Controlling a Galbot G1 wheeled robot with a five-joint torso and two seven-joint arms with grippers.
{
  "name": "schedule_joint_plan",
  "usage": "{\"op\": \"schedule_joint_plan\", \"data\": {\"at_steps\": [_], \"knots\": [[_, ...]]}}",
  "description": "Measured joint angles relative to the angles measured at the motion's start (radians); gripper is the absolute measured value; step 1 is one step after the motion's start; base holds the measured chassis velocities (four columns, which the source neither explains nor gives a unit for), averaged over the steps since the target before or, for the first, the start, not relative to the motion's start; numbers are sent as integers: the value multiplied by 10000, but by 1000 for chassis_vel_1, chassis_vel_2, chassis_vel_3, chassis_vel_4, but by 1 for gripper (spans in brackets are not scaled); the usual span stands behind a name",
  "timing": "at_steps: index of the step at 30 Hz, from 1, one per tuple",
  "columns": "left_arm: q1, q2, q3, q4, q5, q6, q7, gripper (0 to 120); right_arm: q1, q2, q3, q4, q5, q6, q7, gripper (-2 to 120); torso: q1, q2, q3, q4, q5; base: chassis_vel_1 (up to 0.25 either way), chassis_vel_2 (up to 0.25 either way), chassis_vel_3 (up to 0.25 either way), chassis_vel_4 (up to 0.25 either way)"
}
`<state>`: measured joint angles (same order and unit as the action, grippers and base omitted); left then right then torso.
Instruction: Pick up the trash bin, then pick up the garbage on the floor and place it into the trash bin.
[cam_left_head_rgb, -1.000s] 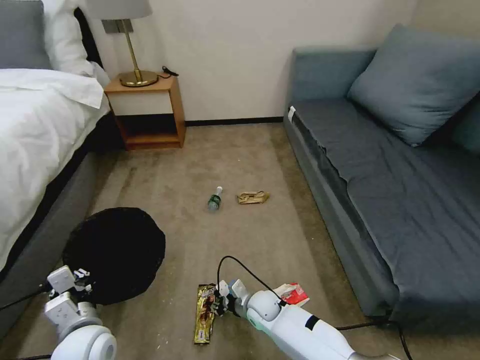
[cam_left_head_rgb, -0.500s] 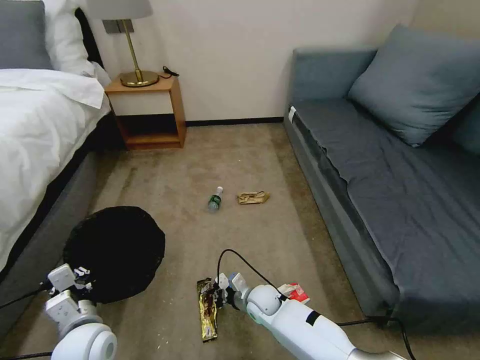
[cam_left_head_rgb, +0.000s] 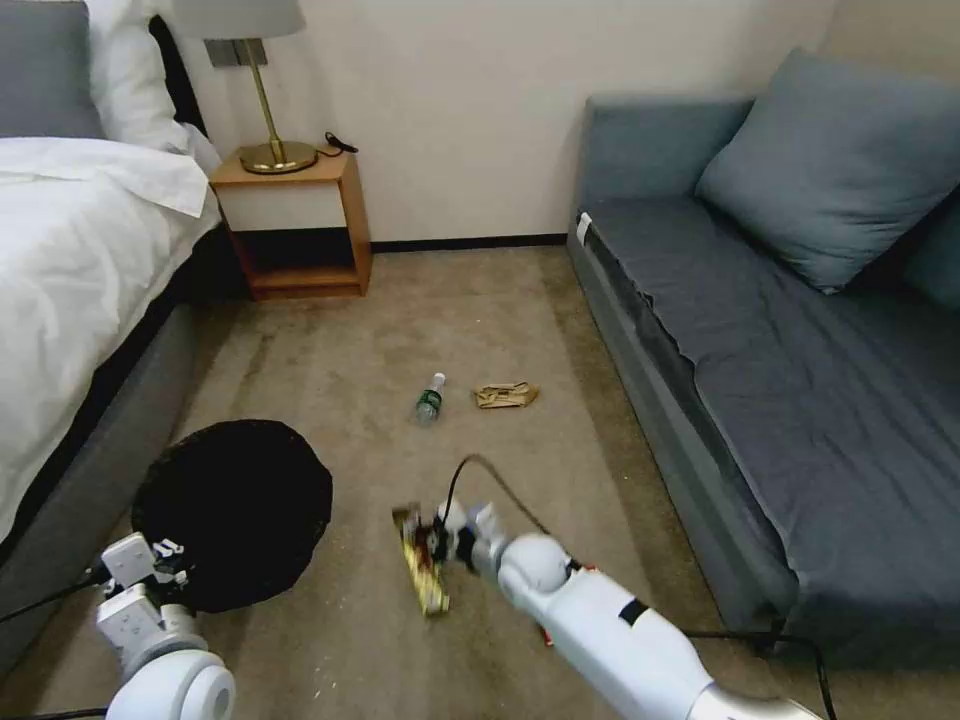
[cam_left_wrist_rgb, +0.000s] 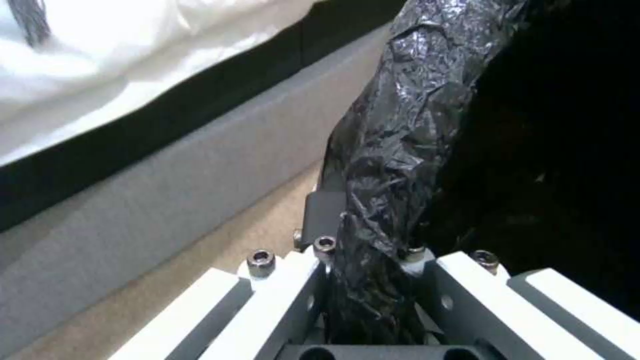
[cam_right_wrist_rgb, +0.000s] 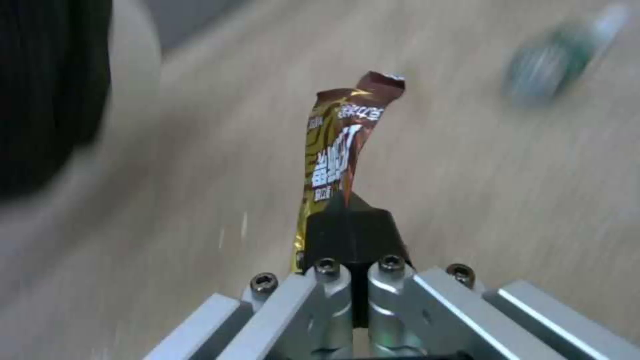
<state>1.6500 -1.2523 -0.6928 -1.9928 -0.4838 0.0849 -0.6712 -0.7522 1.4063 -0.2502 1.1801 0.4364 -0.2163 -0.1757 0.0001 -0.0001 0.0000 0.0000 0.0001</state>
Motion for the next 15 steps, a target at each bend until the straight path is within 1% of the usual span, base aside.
{"op": "schedule_joint_plan", "data": {"at_steps": [1, 2, 3, 5, 7, 8, 9, 12, 14, 15], "knots": [[-5, 2, 52, 24, -12, 0, 0, 1, 110, -38, 191, 301, 181, 120, 138, 0, 0, 0, 0, 0, 0, 0, 0, 0, 0], [-76, -15, 188, 60, -107, 88, -36, 1, 271, -187, 347, 1144, 783, 212, 474, 0, 0, 1, 0, -1, -1, 0, 0, 0, 0], [-125, -37, 224, 68, -166, 155, -74, 1, 298, -216, 349, 1403, 914, 217, 576, 0, 0, 1, 0, -1, -2, 0, 0, 0, 0], [-157, -49, 244, 73, -203, 201, -99, 1, 309, -221, 344, 1525, 969, 221, 614, 0, 0, 1, 0, -1, -2, 0, 0, 0, 0], [-248, -85, 285, 94, -281, 311, -155, 1, 329, -212, 280, 1918, 1148, 250, 724, 0, 0, 0, 0, -1, -1, 0, 0, 0, 0], [-391, -134, 323, 140, -343, 427, -227, 1, 327, -143, 176, 2345, 1384, 319, 823, 0, 0, 0, 0, 0, -2, 0, 0, 0, 0], [-391, -134, 323, 140, -343, 427, -227, 1, 327, -143, 176, 2345, 1384, 319, 823, 0, 0, 0, 0, 0, -2, 0, 0, 0, 0], [-702, -202, 379, 198, -512, 642, -343, 1, 247, 63, -84, 2896, 1818, 642, 843, 0, 0, 0, 0, 0, -2, 0, 0, 0, 0], [-784, -218, 389, 199, -591, 721, -375, 1, 219, 141, -140, 2978, 1910, 749, 835, 0, 0, 1, 0, -1, -2, 0, 0, 0, 0], [-871, -231, 406, 199, -671, 826, -402, 1, 181, 296, -226, 3101, 2046, 877, 781, 0, 0, 1, 0, -1, -2, 0, 0, 0, 0]]}}
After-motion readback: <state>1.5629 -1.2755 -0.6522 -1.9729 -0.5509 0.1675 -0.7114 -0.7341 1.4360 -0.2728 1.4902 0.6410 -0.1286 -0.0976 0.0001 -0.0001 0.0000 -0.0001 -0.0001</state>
